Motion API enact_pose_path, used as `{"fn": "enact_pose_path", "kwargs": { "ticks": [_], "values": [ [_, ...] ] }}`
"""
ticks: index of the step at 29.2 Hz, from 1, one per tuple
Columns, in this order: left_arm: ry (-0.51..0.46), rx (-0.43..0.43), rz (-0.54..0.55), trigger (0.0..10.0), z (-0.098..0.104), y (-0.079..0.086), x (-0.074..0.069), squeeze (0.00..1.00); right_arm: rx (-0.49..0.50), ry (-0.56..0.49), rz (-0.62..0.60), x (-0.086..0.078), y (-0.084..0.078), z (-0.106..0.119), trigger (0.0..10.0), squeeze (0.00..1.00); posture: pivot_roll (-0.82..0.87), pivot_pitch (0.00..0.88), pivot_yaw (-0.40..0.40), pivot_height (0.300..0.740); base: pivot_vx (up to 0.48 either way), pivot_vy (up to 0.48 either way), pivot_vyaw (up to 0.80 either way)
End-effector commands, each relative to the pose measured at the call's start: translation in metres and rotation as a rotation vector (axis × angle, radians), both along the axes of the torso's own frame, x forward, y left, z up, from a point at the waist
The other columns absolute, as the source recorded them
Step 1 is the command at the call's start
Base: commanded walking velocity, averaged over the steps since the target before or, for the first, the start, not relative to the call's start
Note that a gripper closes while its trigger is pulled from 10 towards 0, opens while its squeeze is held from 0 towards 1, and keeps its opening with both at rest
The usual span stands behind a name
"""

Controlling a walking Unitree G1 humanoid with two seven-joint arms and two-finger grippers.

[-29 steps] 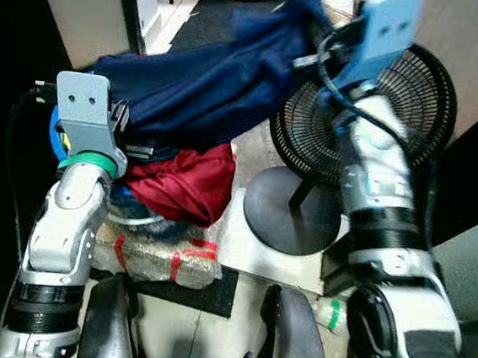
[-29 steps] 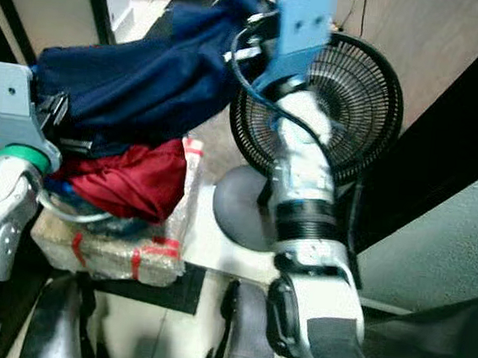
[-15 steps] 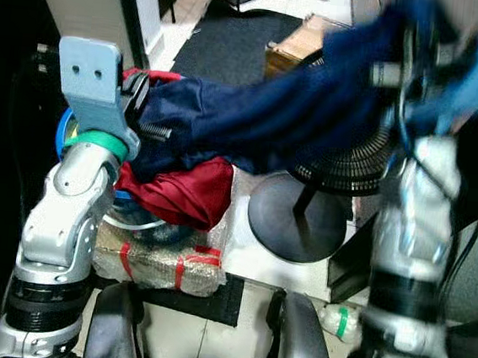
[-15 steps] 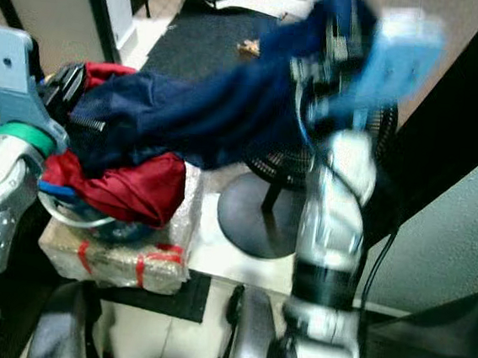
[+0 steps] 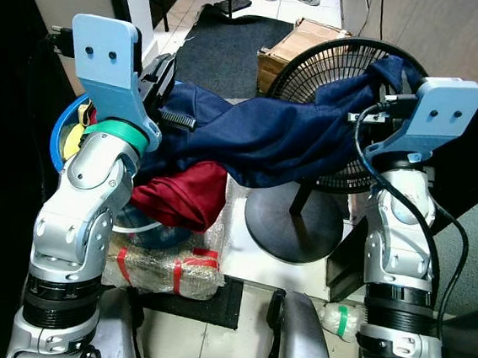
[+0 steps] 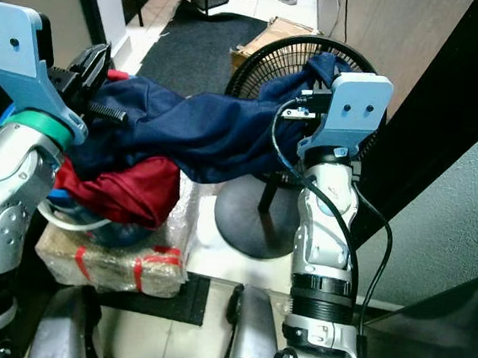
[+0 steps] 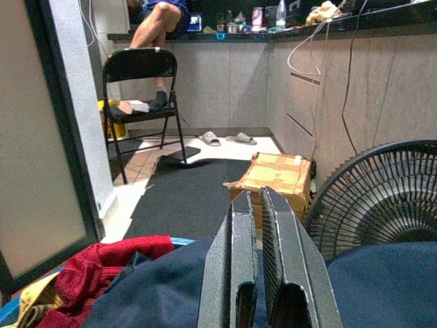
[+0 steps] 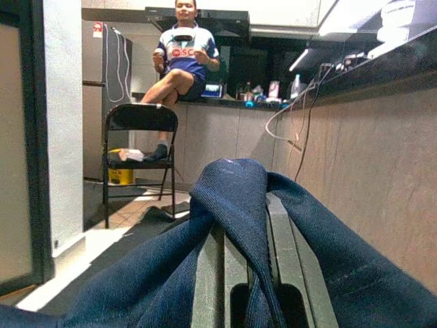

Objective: Clothes washing

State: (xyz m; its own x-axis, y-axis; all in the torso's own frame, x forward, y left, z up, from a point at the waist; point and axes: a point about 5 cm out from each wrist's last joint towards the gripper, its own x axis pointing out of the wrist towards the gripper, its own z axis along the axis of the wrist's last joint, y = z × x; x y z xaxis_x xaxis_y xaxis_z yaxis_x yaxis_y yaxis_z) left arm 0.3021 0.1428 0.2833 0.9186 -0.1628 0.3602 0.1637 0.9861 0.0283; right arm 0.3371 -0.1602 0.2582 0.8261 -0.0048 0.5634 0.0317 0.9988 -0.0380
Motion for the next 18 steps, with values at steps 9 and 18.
{"fn": "enact_pose_path", "kwargs": {
  "ticks": [9, 18],
  "values": [
    [0.008, 0.023, 0.053, 10.0, -0.003, 0.009, 0.003, 0.00, 0.063, 0.046, 0.016, 0.007, 0.003, -0.003, 10.0, 0.00, 0.07, 0.000, -0.002, 0.495, 0.000, 0.000, 0.00],
    [0.011, 0.027, 0.090, 10.0, -0.004, 0.016, 0.005, 0.00, 0.068, 0.047, 0.022, 0.013, 0.006, -0.002, 10.0, 0.00, 0.08, 0.000, -0.007, 0.530, 0.000, 0.000, 0.00]
  ]
}}
